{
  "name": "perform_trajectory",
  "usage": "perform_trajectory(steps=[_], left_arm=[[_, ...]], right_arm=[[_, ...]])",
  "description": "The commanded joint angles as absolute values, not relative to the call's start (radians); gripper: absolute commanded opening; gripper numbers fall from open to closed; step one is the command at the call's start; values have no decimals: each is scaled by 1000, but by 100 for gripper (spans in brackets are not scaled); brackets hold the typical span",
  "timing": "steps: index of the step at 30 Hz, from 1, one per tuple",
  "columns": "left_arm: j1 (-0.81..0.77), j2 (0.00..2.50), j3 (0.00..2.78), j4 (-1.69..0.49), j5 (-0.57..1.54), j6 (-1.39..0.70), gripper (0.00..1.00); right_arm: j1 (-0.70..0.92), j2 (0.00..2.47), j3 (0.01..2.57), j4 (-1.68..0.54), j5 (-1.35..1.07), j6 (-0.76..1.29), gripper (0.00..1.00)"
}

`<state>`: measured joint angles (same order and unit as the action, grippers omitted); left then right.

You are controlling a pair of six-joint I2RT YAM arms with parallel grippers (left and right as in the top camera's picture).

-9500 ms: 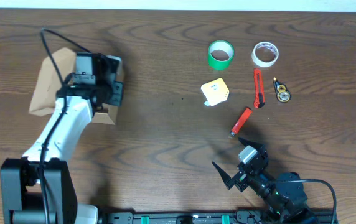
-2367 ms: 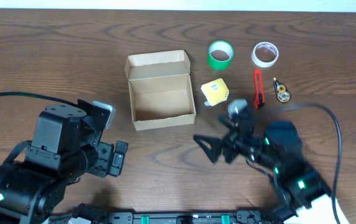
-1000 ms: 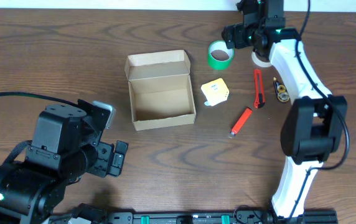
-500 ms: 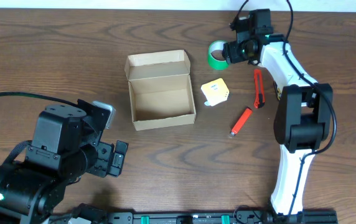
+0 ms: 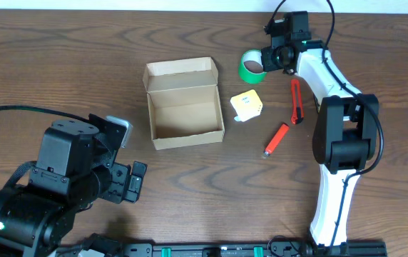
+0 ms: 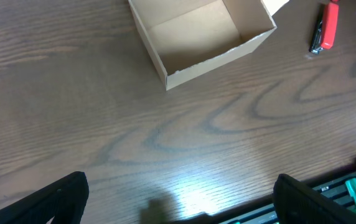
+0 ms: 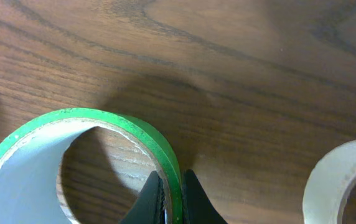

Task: Pack container
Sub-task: 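Grasp the green tape roll with the right gripper and lift, then carry the green tape over the box and lower it inside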

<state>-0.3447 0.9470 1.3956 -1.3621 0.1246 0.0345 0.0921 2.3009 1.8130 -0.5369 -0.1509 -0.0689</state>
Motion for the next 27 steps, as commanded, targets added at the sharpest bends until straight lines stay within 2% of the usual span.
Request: perform_trajectory(steps=[1,9,14,21,27], left_arm=[[-342,947,1402,-1365,124,49,95],[-342,947,1402,-1365,124,49,95],[-342,947,1402,-1365,124,49,95],[-342,947,1402,-1365,124,49,95],[-342,947,1402,-1365,124,49,95]], right_arm=[[100,2301,1907,-574,-161,-12,1],[159,2224,2193,-815,-169,-9,1],[250,2155,2296,-997,-168,6,1],[425,2116,2296,-1193,-144,176,1],[561,2117,2278,-1325,62,379,1]])
